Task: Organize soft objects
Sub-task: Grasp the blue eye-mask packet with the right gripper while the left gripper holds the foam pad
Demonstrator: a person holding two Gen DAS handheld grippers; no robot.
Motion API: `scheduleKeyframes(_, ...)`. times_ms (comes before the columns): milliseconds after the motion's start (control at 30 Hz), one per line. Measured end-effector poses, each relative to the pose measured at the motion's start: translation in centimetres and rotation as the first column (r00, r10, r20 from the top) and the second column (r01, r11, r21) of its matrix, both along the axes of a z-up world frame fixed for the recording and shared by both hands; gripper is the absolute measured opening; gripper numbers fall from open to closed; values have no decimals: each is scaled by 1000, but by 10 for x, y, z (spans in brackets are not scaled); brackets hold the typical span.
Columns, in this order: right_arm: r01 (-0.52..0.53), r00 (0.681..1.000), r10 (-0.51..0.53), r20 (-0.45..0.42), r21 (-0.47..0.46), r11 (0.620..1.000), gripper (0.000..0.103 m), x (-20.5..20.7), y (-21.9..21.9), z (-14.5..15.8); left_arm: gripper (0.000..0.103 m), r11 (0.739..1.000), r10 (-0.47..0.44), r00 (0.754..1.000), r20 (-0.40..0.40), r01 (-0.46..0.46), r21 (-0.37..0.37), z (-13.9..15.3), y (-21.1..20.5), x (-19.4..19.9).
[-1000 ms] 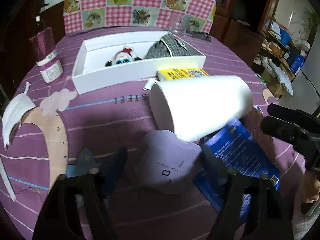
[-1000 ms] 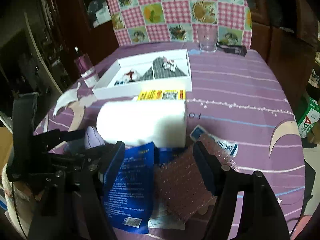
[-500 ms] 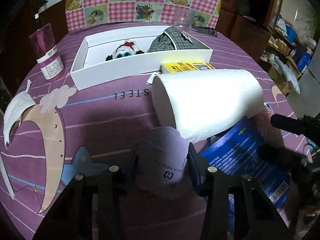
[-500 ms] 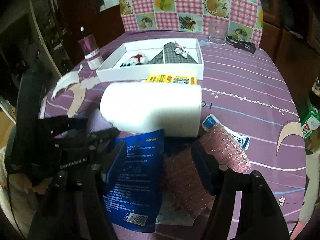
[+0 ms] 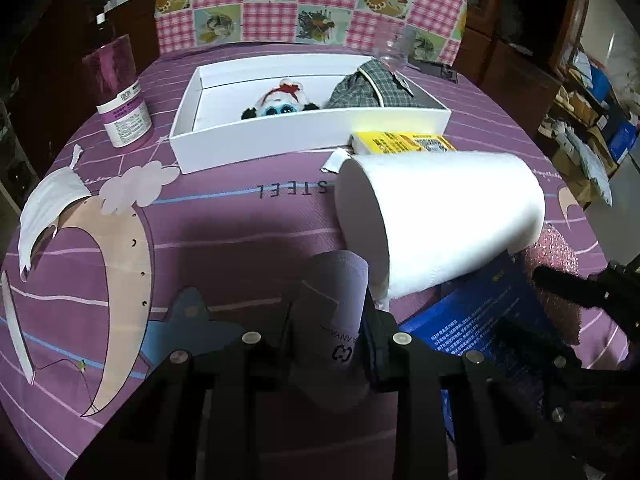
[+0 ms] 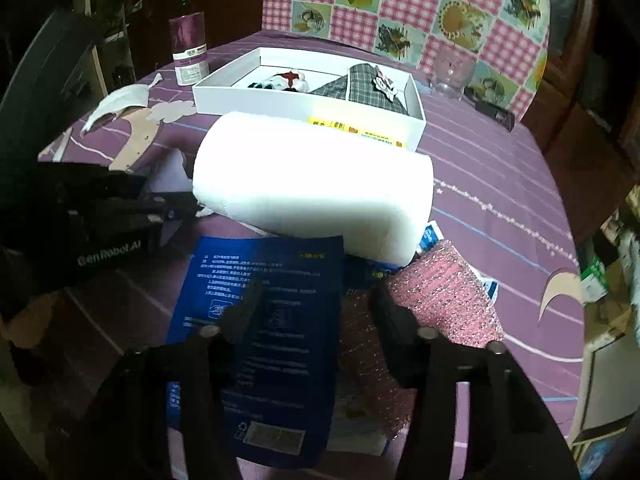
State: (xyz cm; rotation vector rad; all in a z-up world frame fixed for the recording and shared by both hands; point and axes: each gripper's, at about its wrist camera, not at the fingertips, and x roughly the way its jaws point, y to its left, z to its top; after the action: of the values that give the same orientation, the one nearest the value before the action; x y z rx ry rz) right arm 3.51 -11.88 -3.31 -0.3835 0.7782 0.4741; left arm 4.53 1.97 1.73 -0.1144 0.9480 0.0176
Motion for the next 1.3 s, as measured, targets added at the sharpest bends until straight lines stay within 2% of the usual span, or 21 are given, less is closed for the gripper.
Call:
scheduleKeyframes(33,-12,1000,12,-2,6,1000,31,-1,1,0,26,1000,6,1000,7,-5,-7,1,2,0)
scheduleKeyframes(67,-13,1000,13,3,0,1000,30,-1,2,-1,26,1000,9,1000,11,-9,-12,2,3,-1)
scheduleKeyframes(100,-16,1000,16,6,0,1000,24,-1,2,-1,26,1000,17,1000,17,-17,-19,3,5,-1)
scheduleKeyframes(133,-18,1000,18,6,4,1000,13,-1,2,0,26,1000,23,1000,19,-22,-22,3,6,-1)
scheduleKeyframes(200,11,1000,-11,1,-4,1000,2,3,0,-2,26,999,33,999,24,-32,-29,5,8,-1)
scheduleKeyframes(267,26,999,-25,-37,23,999,2,10,-4,-3,26,999,42,999,31,-41,-31,6,9,-1)
scheduleKeyframes(533,-15,999,9,32,198,980,1,1,-21,25,26,997,66,997,51,-64,-40,10,13,-3)
scheduleKeyframes(700,-39,998,25,50,304,952,1,-1,-31,39,26,997,69,996,60,-67,-32,12,11,-5)
scheduleKeyframes(800,-39,999,30,32,351,936,1,2,-37,42,26,998,60,996,65,-58,-33,14,10,-6)
scheduleKeyframes(933,12,1000,-7,-13,386,922,1,11,-45,40,26,998,58,996,61,-56,-32,13,8,-6)
scheduleKeyframes(1000,24,999,-13,-29,433,901,1,14,-52,43,26,998,57,996,64,-54,-36,14,8,-6)
scheduleKeyframes(1100,26,1000,-28,-4,513,858,1,11,-66,51,26,998,47,996,73,-44,-46,16,6,-8)
scheduleKeyframes(1200,11,1000,-17,6,546,837,1,8,-70,55,26,998,31,996,80,-27,-49,18,3,-9)
scheduleKeyframes(1300,10,1000,-2,-16,532,847,1,9,-64,52,26,999,23,997,69,-20,-40,15,-1,-8)
